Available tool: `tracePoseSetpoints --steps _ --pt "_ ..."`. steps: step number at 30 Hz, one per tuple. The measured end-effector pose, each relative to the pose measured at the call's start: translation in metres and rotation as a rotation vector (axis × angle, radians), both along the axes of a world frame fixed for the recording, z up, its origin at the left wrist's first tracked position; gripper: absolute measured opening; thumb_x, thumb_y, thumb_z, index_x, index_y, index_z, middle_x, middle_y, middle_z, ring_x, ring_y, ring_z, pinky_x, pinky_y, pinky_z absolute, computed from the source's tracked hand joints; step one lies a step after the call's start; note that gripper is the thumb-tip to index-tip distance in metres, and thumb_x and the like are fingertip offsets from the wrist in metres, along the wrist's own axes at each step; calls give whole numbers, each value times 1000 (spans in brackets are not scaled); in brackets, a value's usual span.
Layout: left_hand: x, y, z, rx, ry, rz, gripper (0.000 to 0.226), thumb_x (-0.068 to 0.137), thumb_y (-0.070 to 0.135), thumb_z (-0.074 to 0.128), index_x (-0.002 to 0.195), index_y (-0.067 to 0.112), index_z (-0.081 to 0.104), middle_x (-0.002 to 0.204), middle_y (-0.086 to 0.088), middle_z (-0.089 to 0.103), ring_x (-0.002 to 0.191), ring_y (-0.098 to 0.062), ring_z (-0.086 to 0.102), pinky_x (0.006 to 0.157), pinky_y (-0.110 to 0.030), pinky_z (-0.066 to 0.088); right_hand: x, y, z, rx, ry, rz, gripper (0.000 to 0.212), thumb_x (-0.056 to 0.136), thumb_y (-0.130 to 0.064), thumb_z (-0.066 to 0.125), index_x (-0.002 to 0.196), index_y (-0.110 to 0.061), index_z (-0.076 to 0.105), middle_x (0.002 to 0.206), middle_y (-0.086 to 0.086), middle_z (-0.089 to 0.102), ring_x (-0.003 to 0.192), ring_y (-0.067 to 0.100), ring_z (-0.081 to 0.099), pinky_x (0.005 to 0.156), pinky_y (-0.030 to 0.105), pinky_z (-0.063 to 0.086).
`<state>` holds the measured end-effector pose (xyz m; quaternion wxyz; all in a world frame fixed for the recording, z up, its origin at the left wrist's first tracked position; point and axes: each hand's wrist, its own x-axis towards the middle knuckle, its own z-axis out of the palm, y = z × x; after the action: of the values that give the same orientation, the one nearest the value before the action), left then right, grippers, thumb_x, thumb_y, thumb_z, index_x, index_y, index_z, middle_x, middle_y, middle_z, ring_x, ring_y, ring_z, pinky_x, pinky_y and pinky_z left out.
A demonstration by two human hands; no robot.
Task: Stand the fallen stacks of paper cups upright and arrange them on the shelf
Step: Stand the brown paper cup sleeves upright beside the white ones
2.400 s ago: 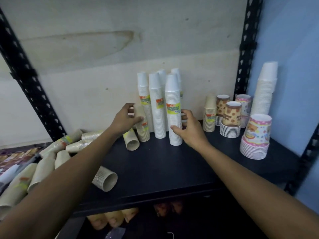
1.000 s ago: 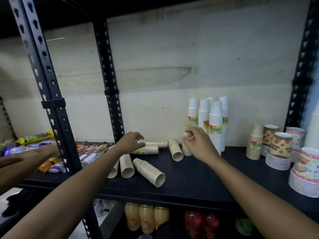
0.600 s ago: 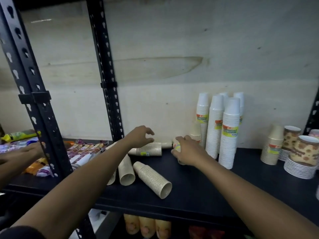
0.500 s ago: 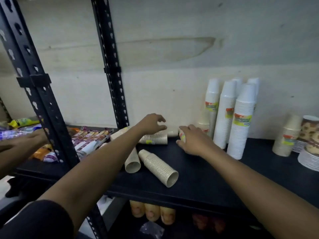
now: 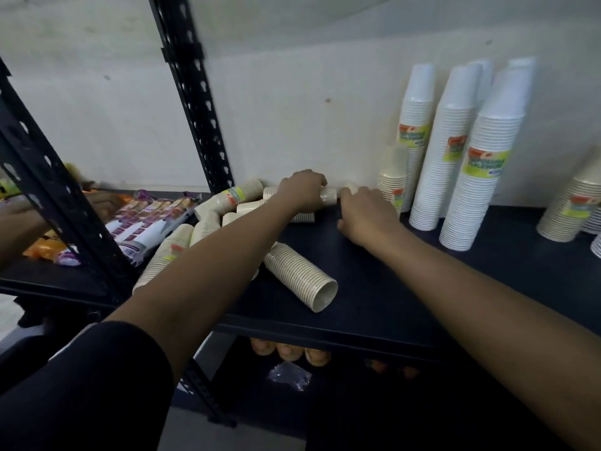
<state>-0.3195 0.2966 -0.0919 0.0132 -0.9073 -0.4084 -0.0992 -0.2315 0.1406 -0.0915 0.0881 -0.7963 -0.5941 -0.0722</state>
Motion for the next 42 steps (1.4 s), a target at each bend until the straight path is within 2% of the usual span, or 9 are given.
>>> tracePoseSetpoints --steps 5,9,14,18,22,28,32,37,42 --pt "0 -5 0 18 -20 26 46 89 44 67 131 27 63 133 -3 57 124 -26 56 103 -46 48 -6 -2 7 31 -71 20 39 98 -15 58 134 -10 46 128 15 58 116 33 56 78 33 32" --pt "-7 -6 5 -12 -138 61 43 91 33 66 133 25 63 133 -5 58 124 -27 55 102 -43 48 -5 -14 10 48 45 18 47 93 -15 64 134 -11 43 126 18 55 114 36 54 75 36 36" --pt "-11 -9 28 -101 -439 76 46 86 33 70 131 23 64 131 -4 65 117 -25 61 95 -37 52 12 -54 8 313 257 102 70 81 -18 75 141 -21 38 128 10 40 114 31 49 84 42 51" --pt "-5 -20 43 -226 -712 18 46 87 25 74 131 17 63 124 -1 68 112 -20 62 92 -28 48 30 -82 10 453 519 116 100 79 -19 76 158 -36 16 135 -2 27 118 13 39 93 34 49" --pt "15 -33 49 -382 -925 -36 42 86 22 77 125 18 63 114 2 68 104 -18 65 89 -33 54 46 -92 8 567 600 57 93 77 -22 79 154 -31 28 132 -5 27 123 14 44 107 37 47" --pt "45 -32 44 -538 -1018 -95 35 82 20 81 113 24 65 111 1 70 104 -21 68 88 -44 60 63 -100 -7 610 820 139 86 78 -17 83 144 -38 32 137 -12 47 120 3 53 101 35 52" --pt "51 -30 38 -607 -1046 -78 35 83 20 81 114 23 64 110 0 68 102 -22 68 85 -47 62 65 -102 -14 599 802 111 84 83 -22 82 145 -38 29 136 -17 50 120 -2 51 97 22 47" --pt "58 -30 30 -734 -1092 -86 35 85 13 80 115 20 64 113 -5 68 106 -26 69 87 -49 62 69 -100 -25 580 796 49 85 83 -20 82 147 -34 27 133 -13 52 120 5 54 102 34 51" --pt "68 -31 29 -758 -1070 -99 38 86 14 80 120 22 63 115 -5 68 106 -24 68 88 -46 61 68 -91 -38 566 730 29 87 84 -19 78 152 -28 25 146 -5 47 132 14 50 111 43 46"
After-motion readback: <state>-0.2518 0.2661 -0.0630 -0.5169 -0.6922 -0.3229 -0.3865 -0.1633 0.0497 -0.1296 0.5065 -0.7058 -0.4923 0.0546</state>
